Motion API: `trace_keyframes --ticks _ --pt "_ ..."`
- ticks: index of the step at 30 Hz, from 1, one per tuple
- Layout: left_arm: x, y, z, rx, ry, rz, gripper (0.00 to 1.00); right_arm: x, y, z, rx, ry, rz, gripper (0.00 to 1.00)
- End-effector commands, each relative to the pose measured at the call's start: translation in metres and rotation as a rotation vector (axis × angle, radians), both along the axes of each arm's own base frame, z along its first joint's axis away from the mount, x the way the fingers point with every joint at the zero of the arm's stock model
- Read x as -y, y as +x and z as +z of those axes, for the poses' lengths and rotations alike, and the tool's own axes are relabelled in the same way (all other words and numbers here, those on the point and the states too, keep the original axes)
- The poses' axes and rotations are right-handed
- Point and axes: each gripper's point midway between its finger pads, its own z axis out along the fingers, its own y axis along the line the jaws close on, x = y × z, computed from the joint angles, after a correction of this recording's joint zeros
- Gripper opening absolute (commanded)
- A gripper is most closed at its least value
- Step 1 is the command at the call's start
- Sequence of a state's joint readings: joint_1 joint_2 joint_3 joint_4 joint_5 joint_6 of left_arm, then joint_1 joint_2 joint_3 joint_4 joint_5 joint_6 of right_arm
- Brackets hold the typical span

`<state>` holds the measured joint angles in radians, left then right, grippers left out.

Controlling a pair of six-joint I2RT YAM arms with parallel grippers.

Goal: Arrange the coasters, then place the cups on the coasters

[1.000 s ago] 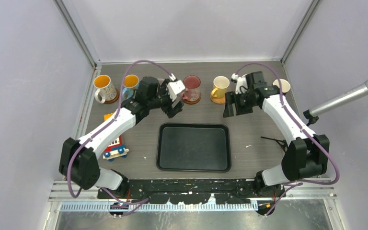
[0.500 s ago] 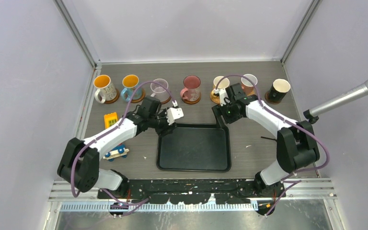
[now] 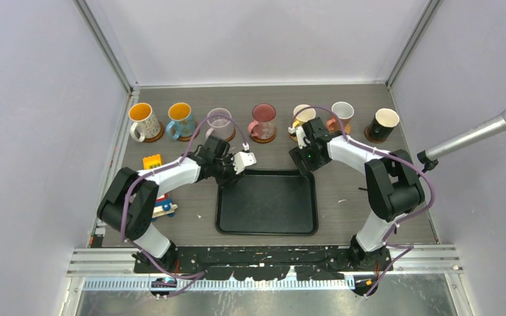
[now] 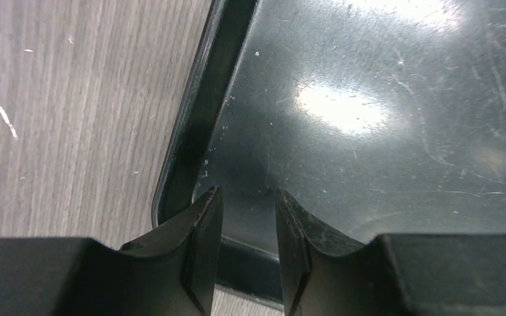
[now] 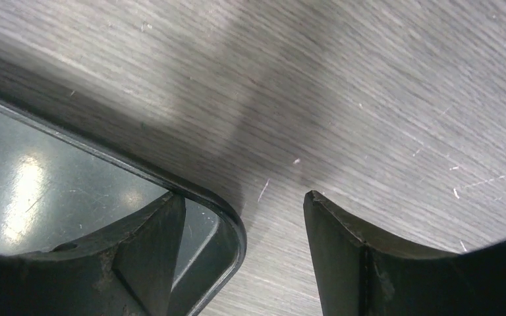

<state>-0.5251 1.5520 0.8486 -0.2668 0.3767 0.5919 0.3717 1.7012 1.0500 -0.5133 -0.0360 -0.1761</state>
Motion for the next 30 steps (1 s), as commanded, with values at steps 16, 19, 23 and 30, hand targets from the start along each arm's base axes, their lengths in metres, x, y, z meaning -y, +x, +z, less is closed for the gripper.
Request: trace_keyframes --ticks 16,19,23,30 --pt "-0.006 0.074 0.003 0.147 0.057 0.114 0.35 0.002 0.056 0.007 0.121 -0.083 -0.06 0.69" --pt "-0.01 0.082 0.006 0.15 0.059 0.13 0.35 0.001 0.057 0.01 0.123 -0.076 -0.064 0.69" --pt "-0.007 0.082 0.009 0.149 0.046 0.118 0.35 0.0 0.062 0.013 0.136 -0.077 -0.063 0.69" --pt "0.001 0.077 0.044 0.122 -0.025 0.149 0.38 -0.012 0.067 0.055 0.191 -0.007 -0.036 0.69"
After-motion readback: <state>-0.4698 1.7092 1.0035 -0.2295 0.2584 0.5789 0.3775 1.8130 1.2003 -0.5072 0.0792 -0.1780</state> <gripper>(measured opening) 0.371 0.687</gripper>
